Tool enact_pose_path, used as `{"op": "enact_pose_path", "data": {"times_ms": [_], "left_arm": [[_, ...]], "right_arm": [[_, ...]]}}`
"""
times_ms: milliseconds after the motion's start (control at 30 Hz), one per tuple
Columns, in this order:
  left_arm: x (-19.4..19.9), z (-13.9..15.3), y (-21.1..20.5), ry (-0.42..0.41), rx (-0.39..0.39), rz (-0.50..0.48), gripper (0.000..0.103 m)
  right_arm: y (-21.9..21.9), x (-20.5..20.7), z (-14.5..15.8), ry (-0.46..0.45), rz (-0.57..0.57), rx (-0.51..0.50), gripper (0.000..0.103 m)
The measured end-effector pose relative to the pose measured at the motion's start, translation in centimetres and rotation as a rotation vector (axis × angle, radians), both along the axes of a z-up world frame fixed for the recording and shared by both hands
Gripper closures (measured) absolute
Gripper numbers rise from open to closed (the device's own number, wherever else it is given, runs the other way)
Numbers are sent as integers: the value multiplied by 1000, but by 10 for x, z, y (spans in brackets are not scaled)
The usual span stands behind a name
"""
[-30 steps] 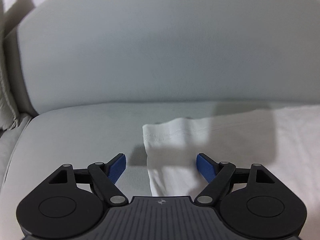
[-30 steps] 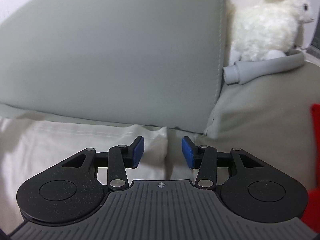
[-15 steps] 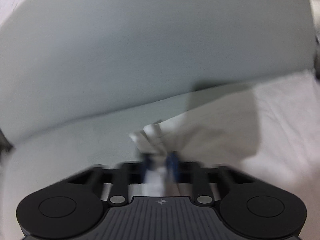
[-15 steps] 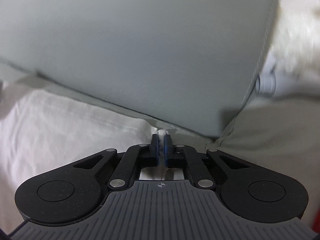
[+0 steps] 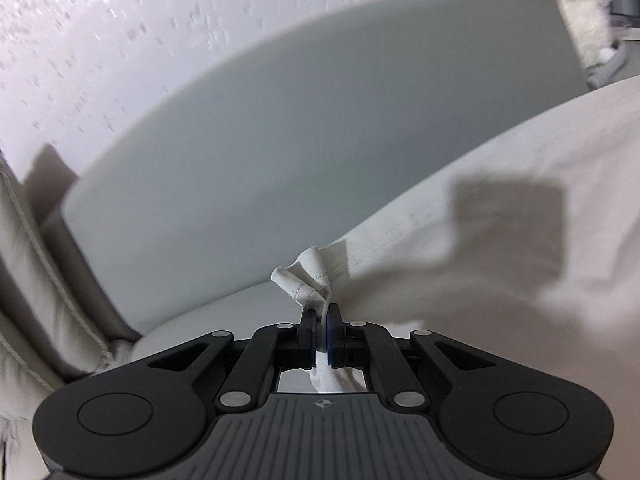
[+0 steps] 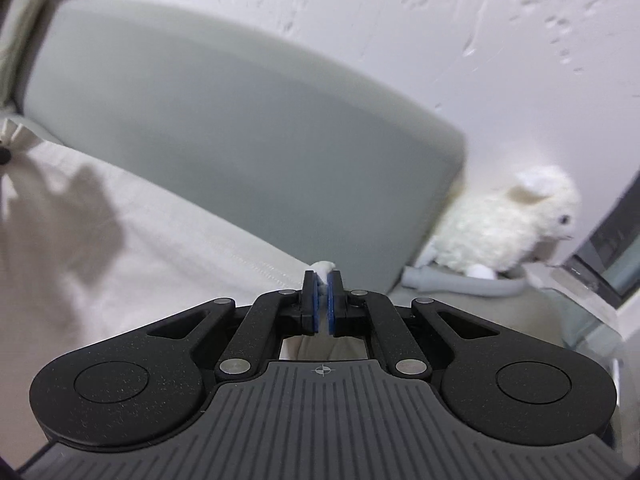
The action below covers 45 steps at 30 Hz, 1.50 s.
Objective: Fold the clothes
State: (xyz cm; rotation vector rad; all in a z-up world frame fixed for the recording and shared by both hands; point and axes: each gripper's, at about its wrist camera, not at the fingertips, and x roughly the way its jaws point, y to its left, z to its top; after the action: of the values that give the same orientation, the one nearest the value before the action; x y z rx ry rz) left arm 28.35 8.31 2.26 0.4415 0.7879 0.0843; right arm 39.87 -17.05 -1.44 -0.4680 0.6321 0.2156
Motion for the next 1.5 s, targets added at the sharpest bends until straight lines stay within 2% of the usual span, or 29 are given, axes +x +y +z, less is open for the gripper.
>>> {"op": "enact_pose_path", "data": {"times_ms": [133,233,333,400,600,700,733,767,800,867,933,1033,1067,1100,1167,1233,1300,1367,1400,1467,1500], "left_arm": [[-77,37,-20,-26,14,-15,100],[-136,50,-32,-41,-14,8,99],[-178,41,-40,-20,-60,50,100],[-201,24,-36,25,-116,101,100],[-259,0,-46,152,-204,184,100],[-272,-12,-55,216,-207,211,97],[-272,-18,-57,264,-193,218,87],[-268,-22,-55,309,-184,225,77],[-269,-21,-51,323,-192,233,73],[-278,-9,-42,313,-220,247,61],[-293,13,-33,247,-260,229,57],[-309,34,-28,156,-302,170,62],[-306,35,-25,143,-311,155,67],[-303,36,-23,137,-332,138,70],[-303,38,-30,139,-394,109,77],[-303,40,-34,151,-447,101,76],[-304,38,-36,160,-407,122,74],[-305,31,-38,178,-303,174,63],[-305,27,-35,188,-252,211,61],[-305,19,-22,204,-178,285,62],[-305,18,-13,211,-191,301,63]], "right_arm": [[-18,-62,30,-31,-16,30,99],[-33,-108,43,-52,-22,50,99],[-48,-168,48,-55,-35,74,99],[-54,-200,45,-39,-45,90,99],[-65,-282,2,59,-77,77,99],[-69,-294,-11,97,-120,90,99],[-71,-293,-17,136,-139,82,97],[-72,-289,-24,219,-148,69,87],[-72,-287,-29,289,-155,58,71],[-74,-301,-24,308,-156,61,55],[-78,-312,-11,292,-136,90,48],[-81,-322,5,286,-89,180,51],[-79,-318,7,286,-77,196,59],[-73,-319,9,284,-64,212,68],[-58,-323,10,271,-53,232,77],[-40,-321,8,292,-45,256,78],[-29,-321,5,331,-30,276,76],[-26,-322,3,348,-20,280,72],[-24,-323,0,361,-7,271,71],[-22,-324,-4,376,7,248,71],[-22,-325,-6,384,5,241,70]]}}
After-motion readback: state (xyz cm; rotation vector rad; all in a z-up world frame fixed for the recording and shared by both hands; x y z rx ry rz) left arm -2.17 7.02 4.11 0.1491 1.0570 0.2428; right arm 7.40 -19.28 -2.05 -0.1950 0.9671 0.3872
